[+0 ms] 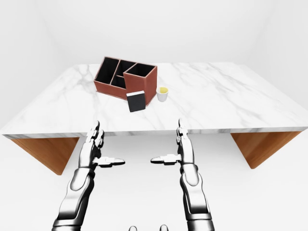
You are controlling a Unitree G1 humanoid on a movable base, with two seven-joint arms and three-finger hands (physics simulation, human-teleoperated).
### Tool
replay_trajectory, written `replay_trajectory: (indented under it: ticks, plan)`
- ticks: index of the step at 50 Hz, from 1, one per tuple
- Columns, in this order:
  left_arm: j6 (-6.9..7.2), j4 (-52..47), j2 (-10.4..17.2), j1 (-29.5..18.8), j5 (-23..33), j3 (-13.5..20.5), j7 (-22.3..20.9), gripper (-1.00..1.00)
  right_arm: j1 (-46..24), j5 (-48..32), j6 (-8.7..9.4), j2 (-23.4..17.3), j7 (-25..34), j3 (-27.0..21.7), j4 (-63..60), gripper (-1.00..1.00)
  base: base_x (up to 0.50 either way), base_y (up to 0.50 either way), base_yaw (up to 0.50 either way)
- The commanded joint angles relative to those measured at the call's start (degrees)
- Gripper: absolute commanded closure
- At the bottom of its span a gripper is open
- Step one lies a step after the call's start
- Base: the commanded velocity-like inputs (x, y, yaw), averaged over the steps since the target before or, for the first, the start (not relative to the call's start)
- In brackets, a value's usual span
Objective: Pick up the book and place it in the right compartment of the caddy.
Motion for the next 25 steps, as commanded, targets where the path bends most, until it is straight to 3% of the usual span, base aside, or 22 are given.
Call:
replay_trajectory:
  ticks: [1,7,15,25]
  plan:
    - [-1.38,0.94,0.74,0.72,-0.86,1.66,-1.67,-1.0,-0.13,-1.12,-0.15,-0.77,1.35,-0.76,0.02,-1.0,0.0,0.0,0.0]
    - [-2.34,2.05,1.06,0.47,-1.32,2.09,-2.34,-1.0,0.31,-2.22,-0.65,-0.68,1.53,-0.43,-0.53,-1.0,0.0,0.0,0.0]
    - [-0.78,-1.1,1.4,1.34,-1.82,2.96,-2.93,-1.0,0.54,-4.83,-3.46,-1.05,1.8,0.25,0.52,-1.0,0.0,0.0,0.0]
    - [-1.03,-0.5,1.42,0.76,-1.68,3.25,-2.83,-1.0,-0.03,-5.06,-4.06,-0.88,2.31,-0.05,1.07,-1.0,0.0,0.5,0.0]
